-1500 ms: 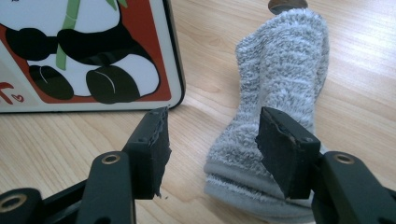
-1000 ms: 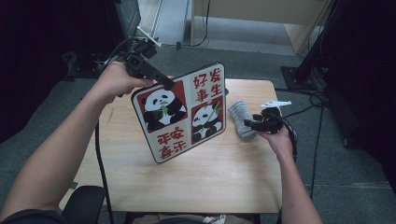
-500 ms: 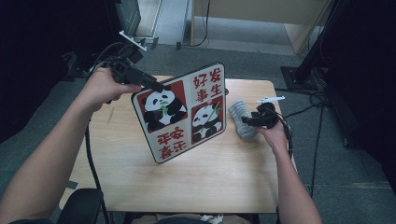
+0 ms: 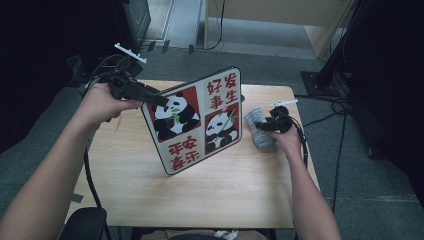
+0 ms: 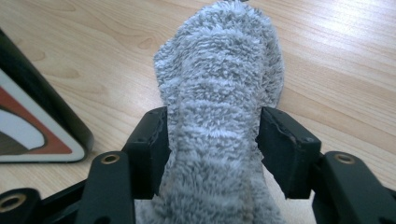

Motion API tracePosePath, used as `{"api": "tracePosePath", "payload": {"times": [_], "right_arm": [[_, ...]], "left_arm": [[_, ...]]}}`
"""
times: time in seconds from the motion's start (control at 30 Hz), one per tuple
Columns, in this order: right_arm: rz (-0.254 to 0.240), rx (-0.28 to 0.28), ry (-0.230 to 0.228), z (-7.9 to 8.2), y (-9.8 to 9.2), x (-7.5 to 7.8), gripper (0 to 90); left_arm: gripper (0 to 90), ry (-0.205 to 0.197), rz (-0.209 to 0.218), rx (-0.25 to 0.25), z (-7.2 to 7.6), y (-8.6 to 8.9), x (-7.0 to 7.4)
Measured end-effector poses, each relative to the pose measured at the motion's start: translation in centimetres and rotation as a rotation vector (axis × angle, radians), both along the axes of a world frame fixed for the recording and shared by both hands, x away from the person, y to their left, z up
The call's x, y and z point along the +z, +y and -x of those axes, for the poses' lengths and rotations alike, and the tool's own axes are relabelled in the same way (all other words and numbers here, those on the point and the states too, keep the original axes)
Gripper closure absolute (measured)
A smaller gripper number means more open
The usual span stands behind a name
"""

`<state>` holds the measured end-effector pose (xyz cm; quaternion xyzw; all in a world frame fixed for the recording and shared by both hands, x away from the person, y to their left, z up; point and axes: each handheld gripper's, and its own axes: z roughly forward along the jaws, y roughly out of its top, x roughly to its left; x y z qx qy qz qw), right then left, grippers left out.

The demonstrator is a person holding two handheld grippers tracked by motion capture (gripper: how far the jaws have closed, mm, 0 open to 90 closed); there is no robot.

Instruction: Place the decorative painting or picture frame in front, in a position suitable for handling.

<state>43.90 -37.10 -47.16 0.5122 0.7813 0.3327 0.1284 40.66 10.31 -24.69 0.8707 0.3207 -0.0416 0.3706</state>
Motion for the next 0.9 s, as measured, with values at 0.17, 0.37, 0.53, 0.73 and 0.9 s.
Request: {"api": "tracePosePath", "payload": {"times": [0.17,0.37,0.53,0.73,0.9], "right_arm": [[0.010,-0.007,0.025,-0.5,0.1,-0.7,45.5],[0.019,-0.004,0.054,-0.9,0.2,-1.6,48.1],[-0.005,-0.016,0.076,-1.0,0.3,-2.2,54.1],[0.005,-0.018,0.075,-0.9,0.3,-2.1,66.2],[-0.027,-0.003,0.094,-0.7,0.2,-1.4,68.8]], "left_arm": [[35.9,-0.012,0.008,0.014,0.5,0.8,-0.6],[35.9,-0.010,0.030,0.026,1.0,1.7,-1.5],[35.4,-0.020,0.024,0.042,1.3,2.2,-1.9],[35.3,-0.022,0.038,0.033,1.8,2.3,-2.3],[35.4,-0.017,0.044,0.041,1.8,2.5,-3.3]]}}
